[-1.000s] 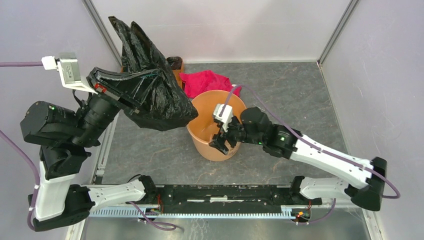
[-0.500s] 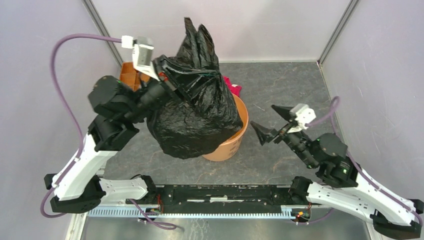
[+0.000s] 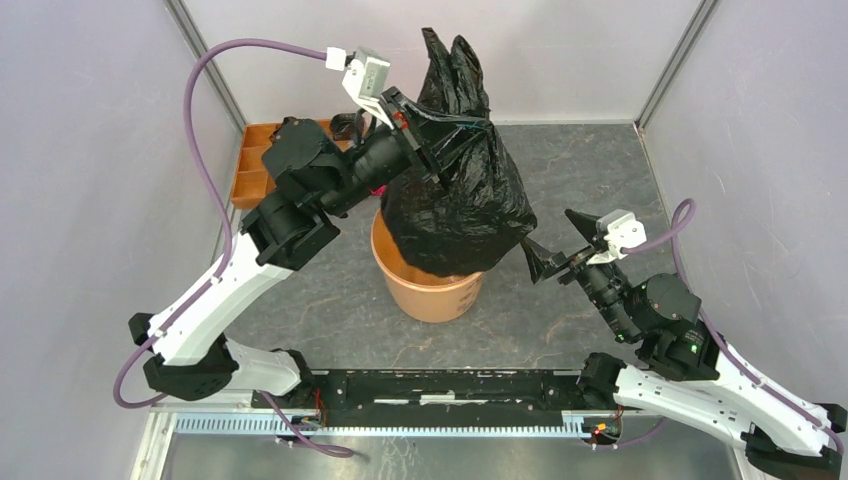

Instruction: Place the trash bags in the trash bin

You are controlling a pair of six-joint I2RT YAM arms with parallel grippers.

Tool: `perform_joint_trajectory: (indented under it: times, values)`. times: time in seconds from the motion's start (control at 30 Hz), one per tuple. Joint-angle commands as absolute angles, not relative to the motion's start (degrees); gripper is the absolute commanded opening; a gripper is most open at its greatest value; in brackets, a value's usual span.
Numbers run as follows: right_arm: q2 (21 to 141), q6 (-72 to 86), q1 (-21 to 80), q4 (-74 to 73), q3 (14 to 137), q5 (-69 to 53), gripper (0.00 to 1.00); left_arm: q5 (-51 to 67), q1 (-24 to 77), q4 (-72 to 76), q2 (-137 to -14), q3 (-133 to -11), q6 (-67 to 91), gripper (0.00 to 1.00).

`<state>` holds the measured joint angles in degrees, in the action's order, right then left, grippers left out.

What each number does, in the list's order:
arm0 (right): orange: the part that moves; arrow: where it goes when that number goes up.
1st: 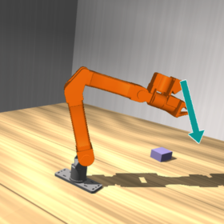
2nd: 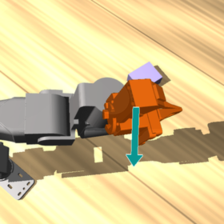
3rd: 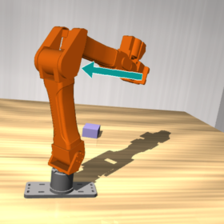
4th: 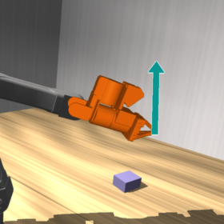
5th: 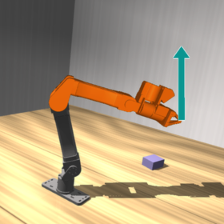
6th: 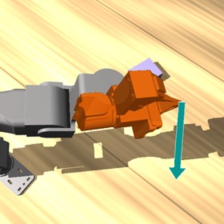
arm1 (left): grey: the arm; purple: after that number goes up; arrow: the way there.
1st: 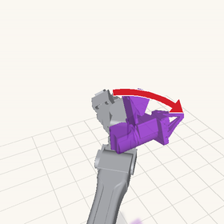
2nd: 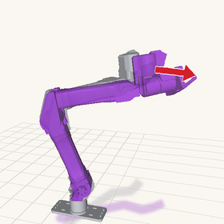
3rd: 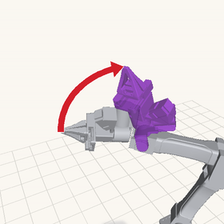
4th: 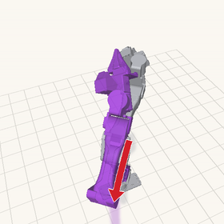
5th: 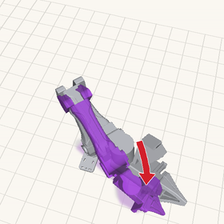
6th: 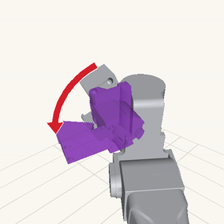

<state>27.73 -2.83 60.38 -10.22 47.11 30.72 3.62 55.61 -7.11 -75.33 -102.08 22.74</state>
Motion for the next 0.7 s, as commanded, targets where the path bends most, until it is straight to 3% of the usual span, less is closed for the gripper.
perform_joint_trajectory:
  times: [0.0, 0.33, 0.67]
  values:
    - [27.30, -2.42, 60.64, -9.86, 46.70, 32.20, 0.98, 3.10, 55.46, -4.66, -74.78, -103.94, 23.78, 0.02]
    - [27.10, -3.89, 60.60, -8.10, 46.14, 34.14, 0.98, -9.35, 55.37, -8.26, -62.06, -84.99, 26.61, 0.02]
    - [31.00, -4.73, 60.65, -6.04, 46.74, 32.69, 0.98, -16.77, 55.37, -16.73, -54.93, -86.56, 25.65, 0.02]
